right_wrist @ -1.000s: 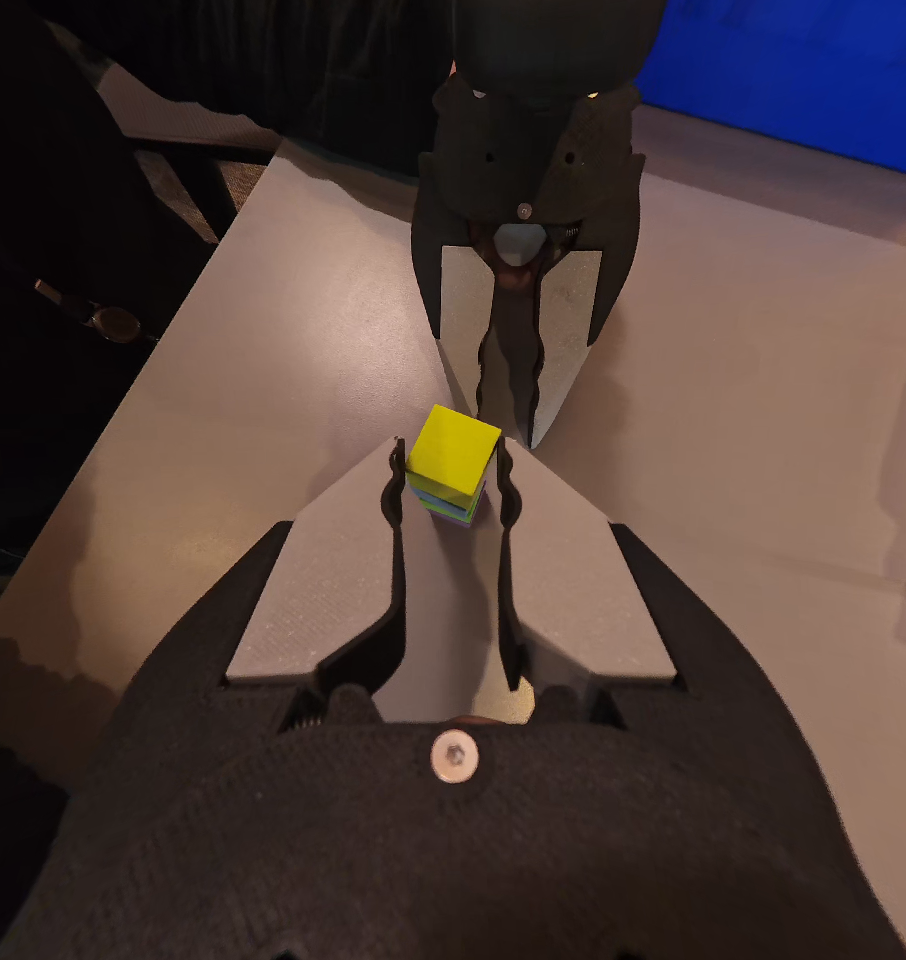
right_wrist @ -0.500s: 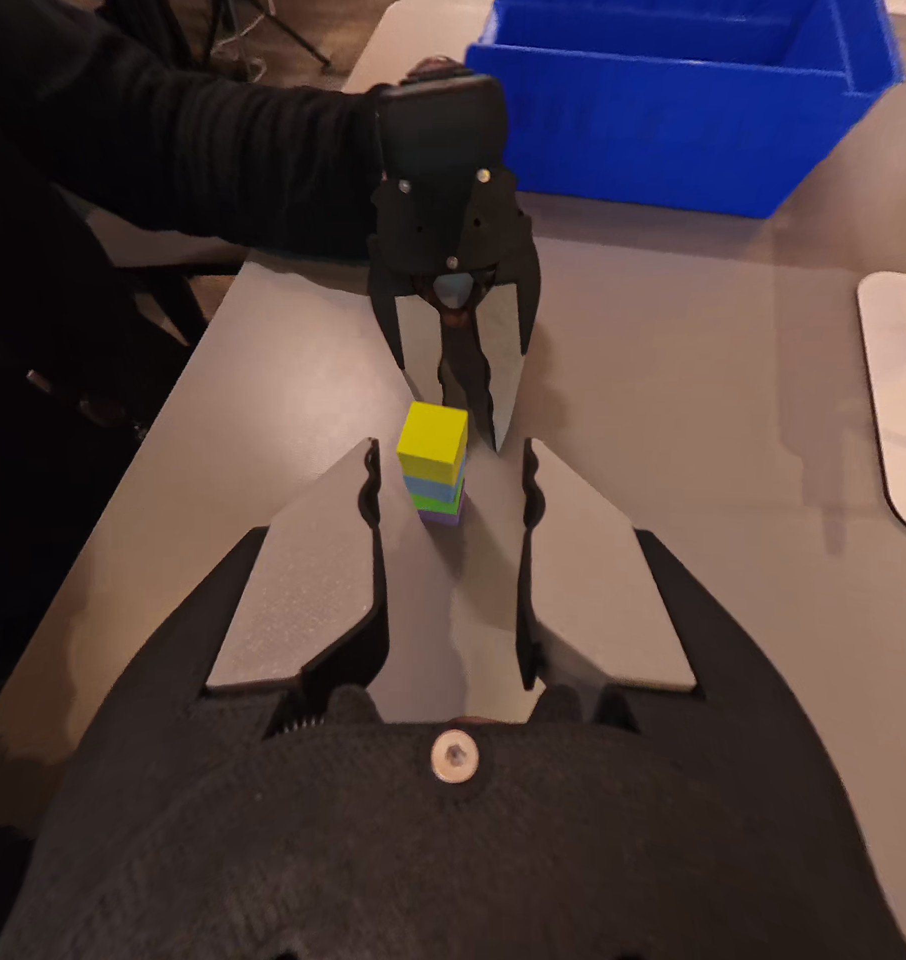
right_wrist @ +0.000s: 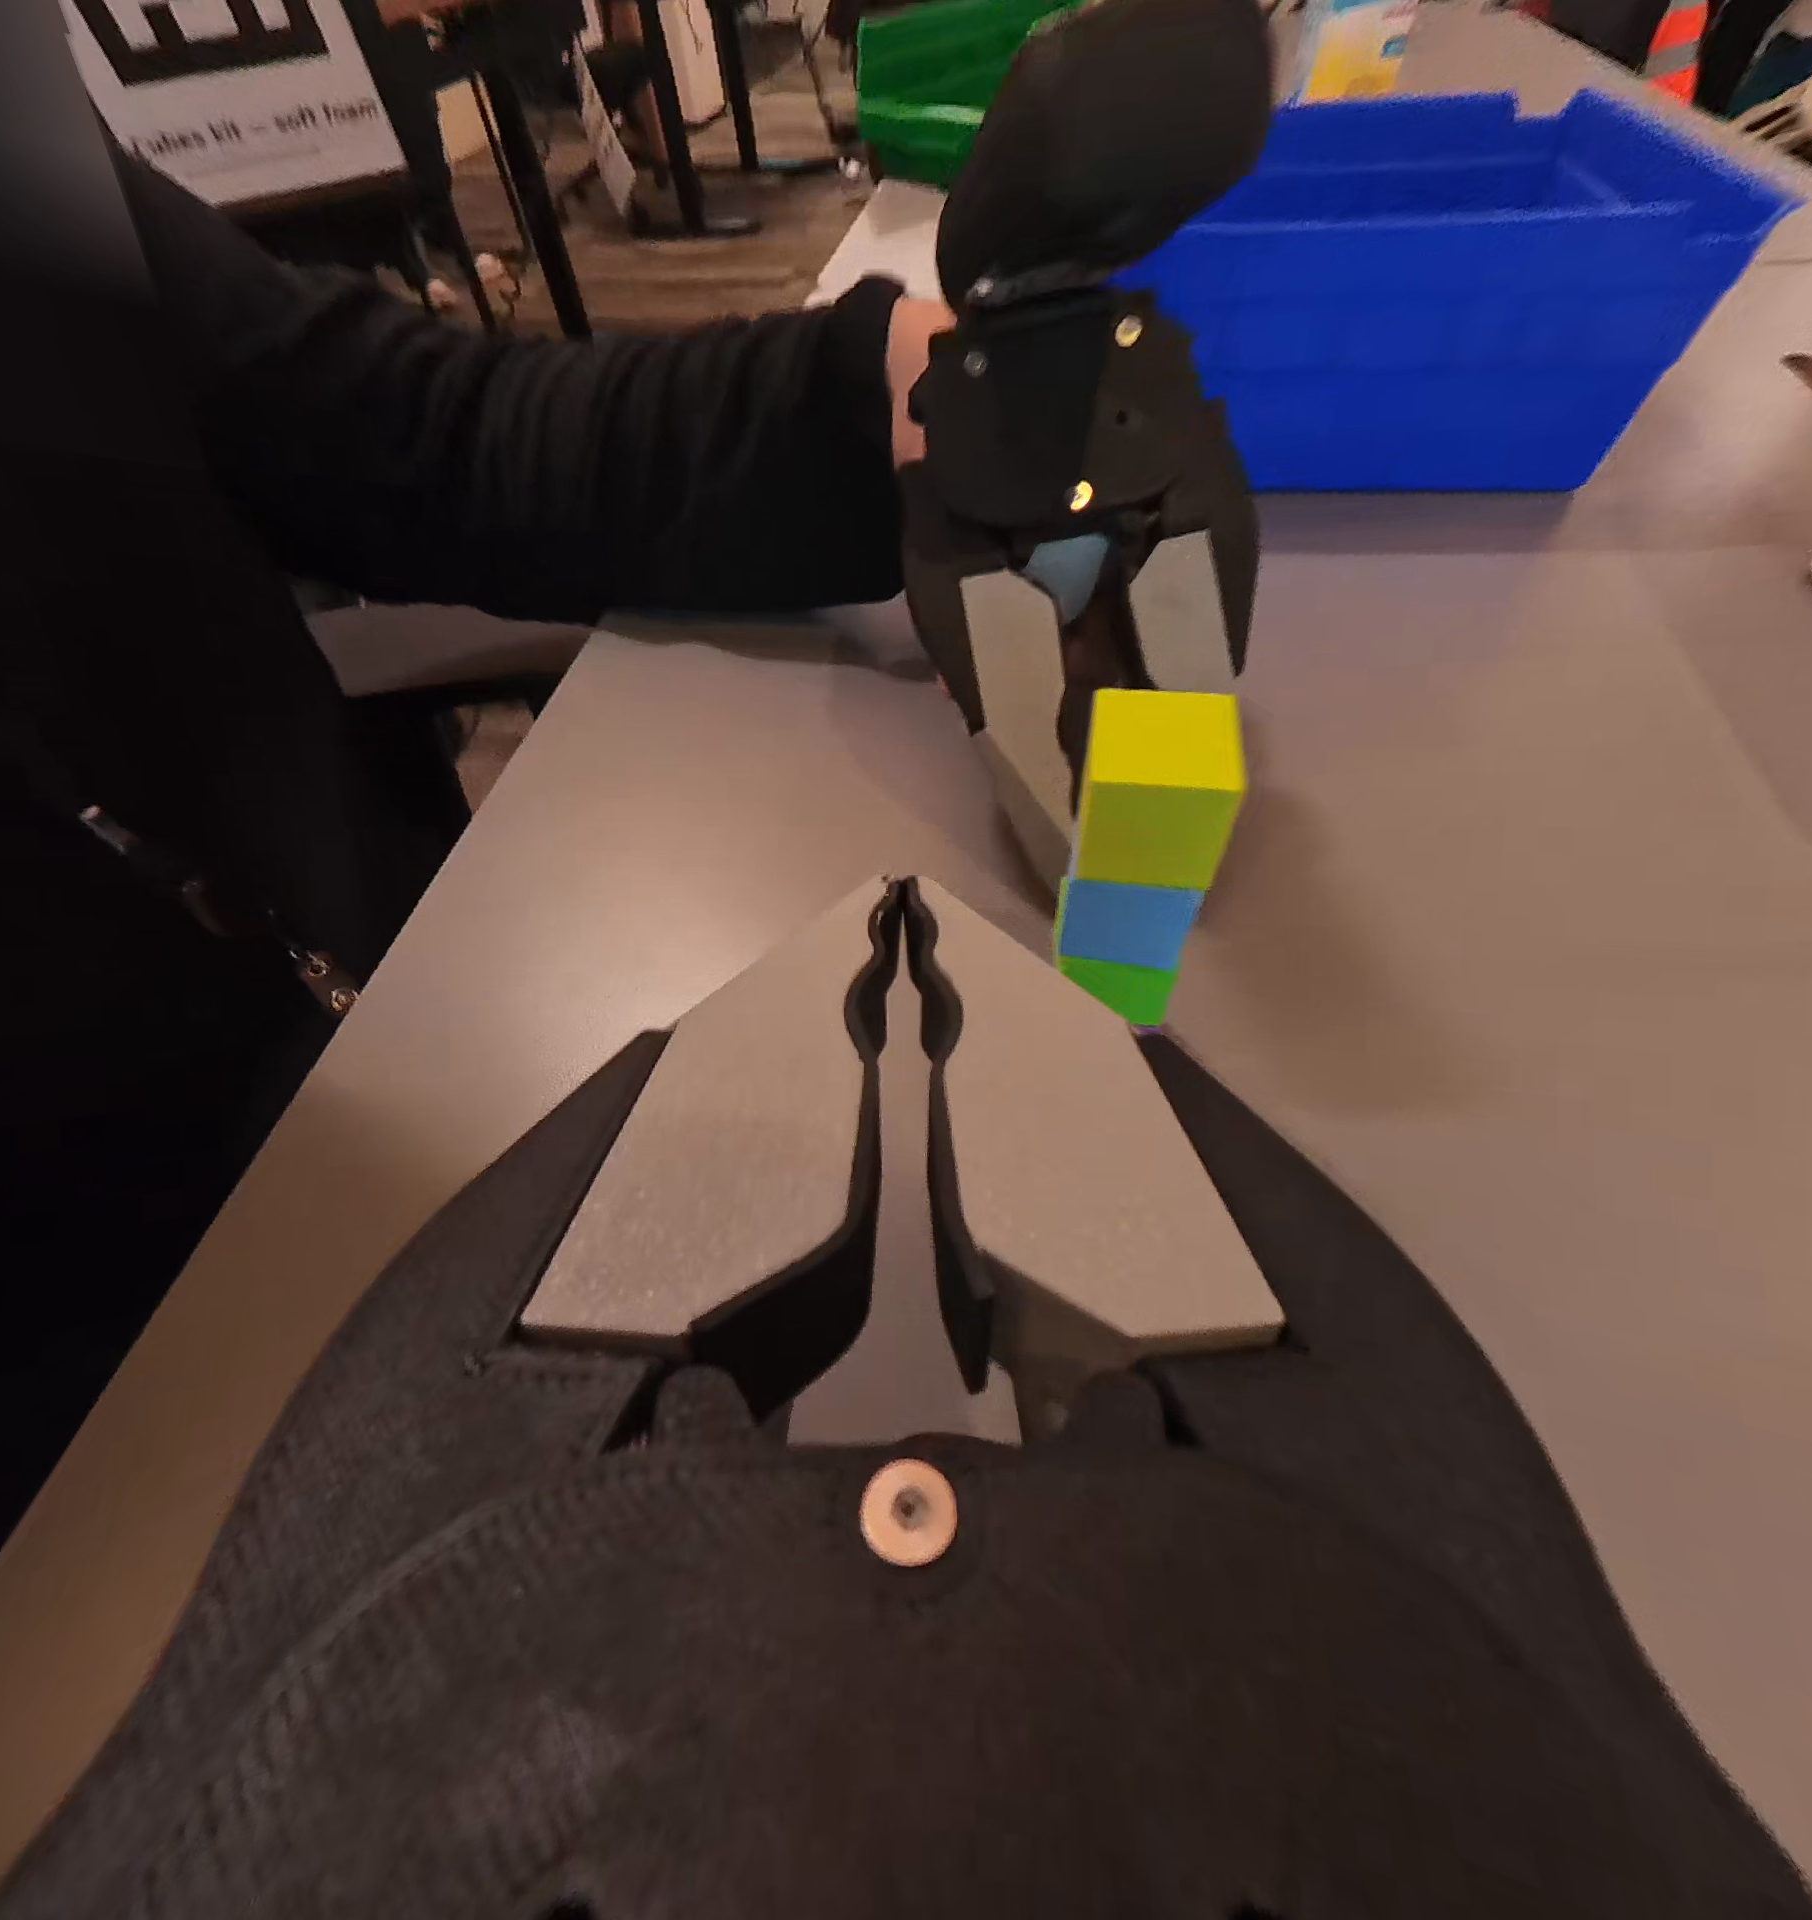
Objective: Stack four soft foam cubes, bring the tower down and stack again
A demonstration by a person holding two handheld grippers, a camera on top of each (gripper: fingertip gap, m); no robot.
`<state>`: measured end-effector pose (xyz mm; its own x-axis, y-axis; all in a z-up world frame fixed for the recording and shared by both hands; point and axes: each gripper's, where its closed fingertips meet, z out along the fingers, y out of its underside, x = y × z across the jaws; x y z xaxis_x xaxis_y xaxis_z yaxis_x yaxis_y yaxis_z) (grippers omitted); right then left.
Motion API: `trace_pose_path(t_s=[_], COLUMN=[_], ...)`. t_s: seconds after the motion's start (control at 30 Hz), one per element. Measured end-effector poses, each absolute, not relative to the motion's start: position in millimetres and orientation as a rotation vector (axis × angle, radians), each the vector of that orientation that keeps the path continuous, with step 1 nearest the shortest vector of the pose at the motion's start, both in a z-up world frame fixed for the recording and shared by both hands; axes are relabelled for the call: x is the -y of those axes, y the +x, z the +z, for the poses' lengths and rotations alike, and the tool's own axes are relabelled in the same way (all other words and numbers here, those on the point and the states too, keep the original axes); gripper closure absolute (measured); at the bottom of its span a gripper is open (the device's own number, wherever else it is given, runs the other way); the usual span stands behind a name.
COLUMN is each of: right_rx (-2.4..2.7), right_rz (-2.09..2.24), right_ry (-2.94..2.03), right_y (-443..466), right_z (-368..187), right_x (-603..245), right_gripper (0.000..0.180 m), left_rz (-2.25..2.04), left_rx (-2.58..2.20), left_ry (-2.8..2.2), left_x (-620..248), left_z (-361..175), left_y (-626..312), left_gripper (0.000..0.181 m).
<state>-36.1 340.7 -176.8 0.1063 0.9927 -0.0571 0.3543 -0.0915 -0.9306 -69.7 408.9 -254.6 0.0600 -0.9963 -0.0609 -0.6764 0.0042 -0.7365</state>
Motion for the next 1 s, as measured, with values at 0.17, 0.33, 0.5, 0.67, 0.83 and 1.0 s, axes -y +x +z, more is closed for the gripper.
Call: trace_pose_path(t_s=[0.17, 0.33, 0.5, 0.67, 0.83, 1.0], right_rx=[1.484, 1.312, 1.177, 1.126, 1.211, 1.206], right_rz=[0.859, 0.502, 0.541, 0.471, 0.617, 0.503], right_ry=[-1.673, -1.846, -1.807, -1.795, -1.726, -1.763], right_y=[-56.1, -41.4, -35.6, -25.4, -42.1, -53.5], right_z=[-213.4, -235.3, -216.9, -209.3, -204.1, -213.6], right_x=[-339.4, -393.9, -405.6, -413.5, -392.0, -401.2], right_gripper=[0.169, 0.165, 0.161, 0.162, 0.171, 0.173], left_rz=[-0.688, -0.682, -0.684, -0.685, -0.686, -0.69], left_rx=[-1.677, -1.68, -1.683, -1.683, -1.681, -1.68], left_ry=[-1.743, -1.737, -1.736, -1.737, -1.739, -1.742], left_x=[-408.8, -408.1, -407.3, -407.3, -407.4, -407.4], left_z=[-254.8, -254.7, -254.7, -254.7, -254.7, -254.9], left_y=[-69.8, -69.5, -68.9, -68.8, -68.6, -68.4], left_gripper=[0.154, 0.155, 0.156, 0.156, 0.156, 0.156])
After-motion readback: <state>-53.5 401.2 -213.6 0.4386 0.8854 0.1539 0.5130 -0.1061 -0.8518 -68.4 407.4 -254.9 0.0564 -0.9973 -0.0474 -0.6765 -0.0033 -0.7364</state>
